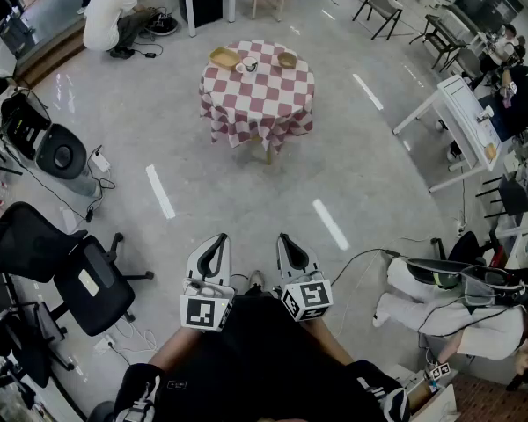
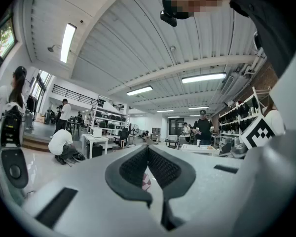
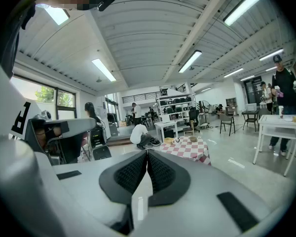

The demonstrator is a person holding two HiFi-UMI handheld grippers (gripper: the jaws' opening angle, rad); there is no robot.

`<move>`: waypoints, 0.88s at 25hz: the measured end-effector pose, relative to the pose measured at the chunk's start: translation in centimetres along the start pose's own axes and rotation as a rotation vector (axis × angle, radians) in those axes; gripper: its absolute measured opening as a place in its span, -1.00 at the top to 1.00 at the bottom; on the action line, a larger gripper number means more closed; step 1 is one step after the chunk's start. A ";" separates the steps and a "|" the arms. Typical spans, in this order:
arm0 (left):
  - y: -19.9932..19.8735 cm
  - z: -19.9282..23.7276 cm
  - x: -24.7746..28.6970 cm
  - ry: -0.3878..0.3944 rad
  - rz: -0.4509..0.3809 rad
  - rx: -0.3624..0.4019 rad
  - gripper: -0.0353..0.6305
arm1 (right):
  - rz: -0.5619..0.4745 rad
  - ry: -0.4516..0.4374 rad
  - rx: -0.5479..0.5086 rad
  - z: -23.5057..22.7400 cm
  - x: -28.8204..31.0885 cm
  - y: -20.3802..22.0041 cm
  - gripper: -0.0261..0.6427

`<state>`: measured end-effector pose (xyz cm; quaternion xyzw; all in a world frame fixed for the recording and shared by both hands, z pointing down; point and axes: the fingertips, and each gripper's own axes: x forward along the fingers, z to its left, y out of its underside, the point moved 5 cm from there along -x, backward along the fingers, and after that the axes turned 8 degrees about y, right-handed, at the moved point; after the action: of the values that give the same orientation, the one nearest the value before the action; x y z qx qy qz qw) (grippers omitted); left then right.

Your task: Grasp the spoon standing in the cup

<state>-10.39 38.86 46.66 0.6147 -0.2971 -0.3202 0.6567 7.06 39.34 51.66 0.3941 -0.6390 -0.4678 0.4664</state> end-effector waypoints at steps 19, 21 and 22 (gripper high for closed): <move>0.2 -3.5 3.5 -0.043 0.008 -0.007 0.87 | 0.001 -0.079 -0.003 -4.5 0.1 -0.1 0.84; 0.4 -4.4 4.1 -0.045 0.007 -0.007 0.87 | -0.003 -0.096 -0.010 -5.5 0.2 0.0 0.84; 0.6 -4.9 4.4 -0.046 0.008 -0.005 0.87 | -0.003 -0.102 -0.015 -6.0 0.4 0.1 0.84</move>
<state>-3.81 38.47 46.88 0.6044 -0.3139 -0.3322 0.6525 12.71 37.64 52.60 0.3673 -0.6579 -0.4926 0.4355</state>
